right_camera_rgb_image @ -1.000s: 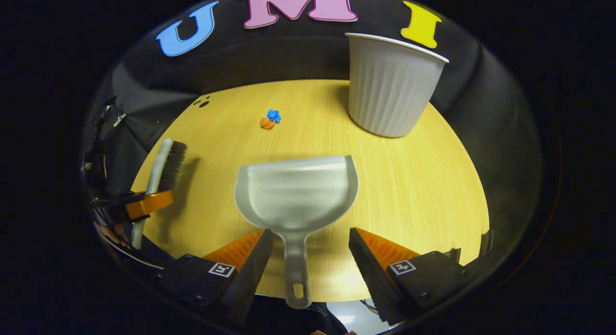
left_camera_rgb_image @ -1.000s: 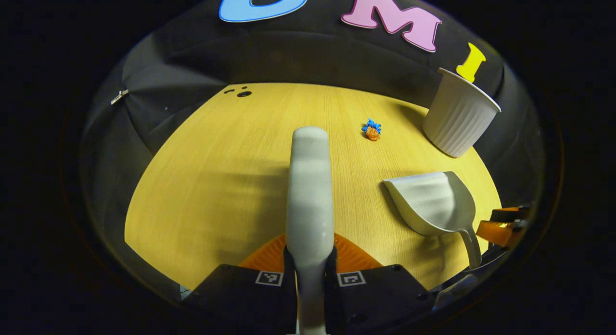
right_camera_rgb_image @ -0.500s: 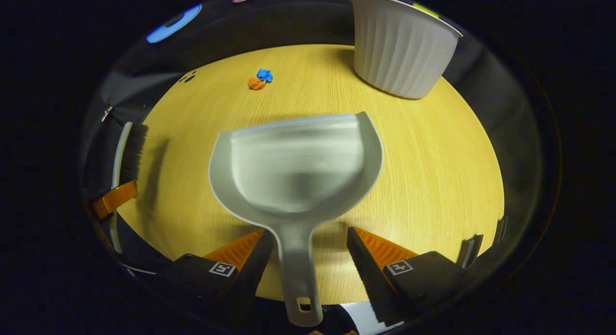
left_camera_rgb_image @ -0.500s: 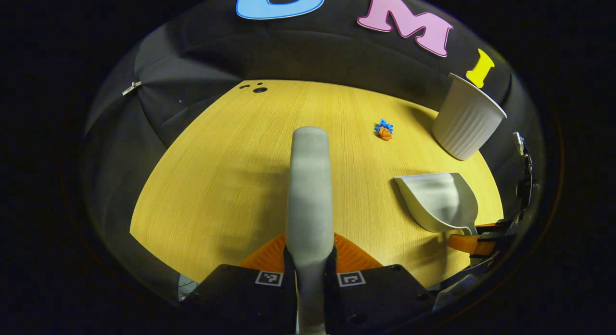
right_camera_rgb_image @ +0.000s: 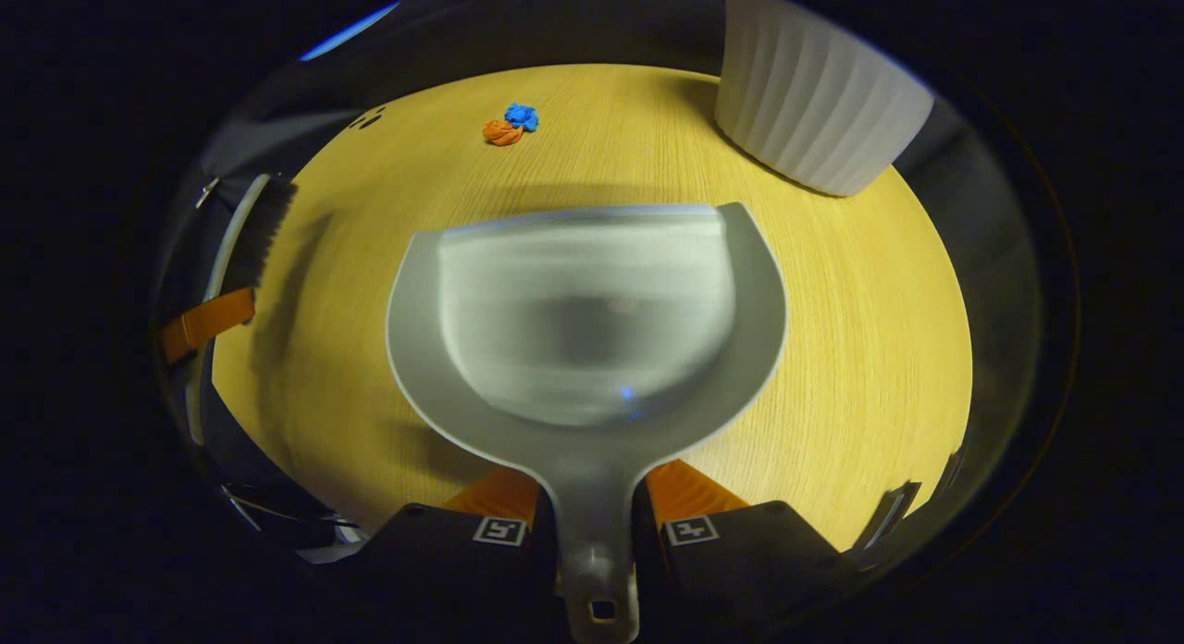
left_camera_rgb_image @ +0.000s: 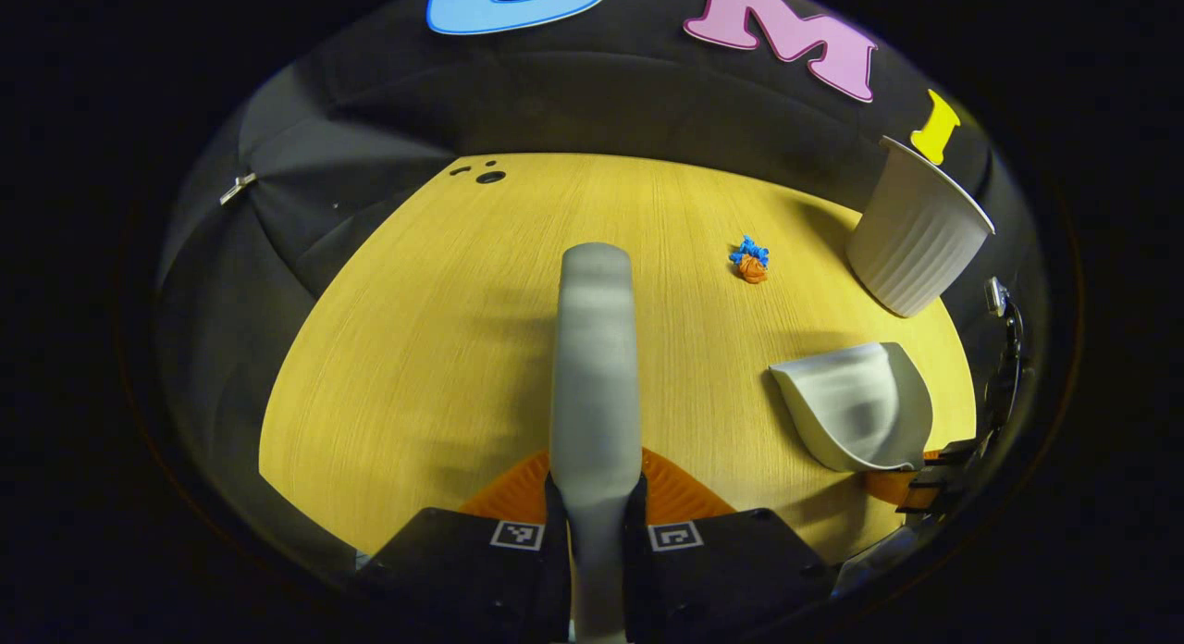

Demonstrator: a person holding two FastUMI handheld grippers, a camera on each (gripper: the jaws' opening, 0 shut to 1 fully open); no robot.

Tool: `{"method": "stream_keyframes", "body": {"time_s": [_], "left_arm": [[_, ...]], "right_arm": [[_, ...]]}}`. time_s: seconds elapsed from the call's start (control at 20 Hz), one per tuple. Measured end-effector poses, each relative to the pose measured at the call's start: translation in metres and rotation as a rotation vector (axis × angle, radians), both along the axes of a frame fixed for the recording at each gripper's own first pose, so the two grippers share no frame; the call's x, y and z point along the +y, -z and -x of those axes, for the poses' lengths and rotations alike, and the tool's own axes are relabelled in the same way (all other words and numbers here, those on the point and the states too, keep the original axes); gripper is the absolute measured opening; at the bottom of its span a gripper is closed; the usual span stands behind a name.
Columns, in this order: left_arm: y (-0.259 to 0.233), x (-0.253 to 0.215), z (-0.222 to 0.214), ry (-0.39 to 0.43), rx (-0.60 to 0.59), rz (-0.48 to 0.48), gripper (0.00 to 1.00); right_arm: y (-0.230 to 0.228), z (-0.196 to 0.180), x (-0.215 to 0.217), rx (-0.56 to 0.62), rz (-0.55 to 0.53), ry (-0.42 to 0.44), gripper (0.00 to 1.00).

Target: Pick up the small broom and dustpan from the desktop, sweep the trash into the dustpan with the broom, and then empty the trash into the garbage bin.

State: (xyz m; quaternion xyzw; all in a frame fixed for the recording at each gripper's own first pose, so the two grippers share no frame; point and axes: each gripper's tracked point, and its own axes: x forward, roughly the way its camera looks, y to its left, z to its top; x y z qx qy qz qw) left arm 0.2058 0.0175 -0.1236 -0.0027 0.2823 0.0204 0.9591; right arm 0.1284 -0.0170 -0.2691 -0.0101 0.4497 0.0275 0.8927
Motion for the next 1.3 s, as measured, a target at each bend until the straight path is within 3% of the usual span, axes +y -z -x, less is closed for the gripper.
{"method": "stream_keyframes", "body": {"time_s": [0.05,0.1,0.25,0.3,0.5,0.6,0.95,1.05,1.3], "left_arm": [[-0.002,-0.003,-0.008,0.021,0.001,-0.016,0.27],[-0.005,-0.007,-0.017,0.045,0.004,-0.028,0.27],[-0.008,-0.020,-0.049,0.123,0.040,-0.060,0.30],[-0.011,-0.020,-0.062,0.136,0.043,-0.081,0.27],[-0.015,-0.036,-0.111,0.206,0.088,-0.110,0.28],[-0.019,-0.042,-0.137,0.241,0.099,-0.167,0.27],[-0.033,-0.069,-0.225,0.426,0.125,-0.422,0.28],[-0.031,-0.077,-0.238,0.501,0.135,-0.487,0.27],[-0.026,-0.113,-0.238,0.681,0.169,-0.534,0.28]], "right_arm": [[-0.002,0.000,0.000,0.006,-0.019,-0.012,0.35],[-0.001,-0.001,0.001,0.014,-0.038,-0.034,0.40],[0.000,0.003,-0.003,0.043,-0.066,-0.101,0.34],[-0.001,0.003,-0.004,0.052,-0.070,-0.115,0.34],[0.001,0.001,-0.016,0.079,-0.026,-0.180,0.34],[-0.001,-0.003,-0.024,0.081,-0.010,-0.208,0.37],[-0.007,-0.016,-0.042,0.068,0.021,-0.271,0.34],[-0.007,-0.019,-0.047,0.067,0.028,-0.290,0.34],[-0.010,-0.022,-0.054,0.072,0.041,-0.336,0.34]]}}
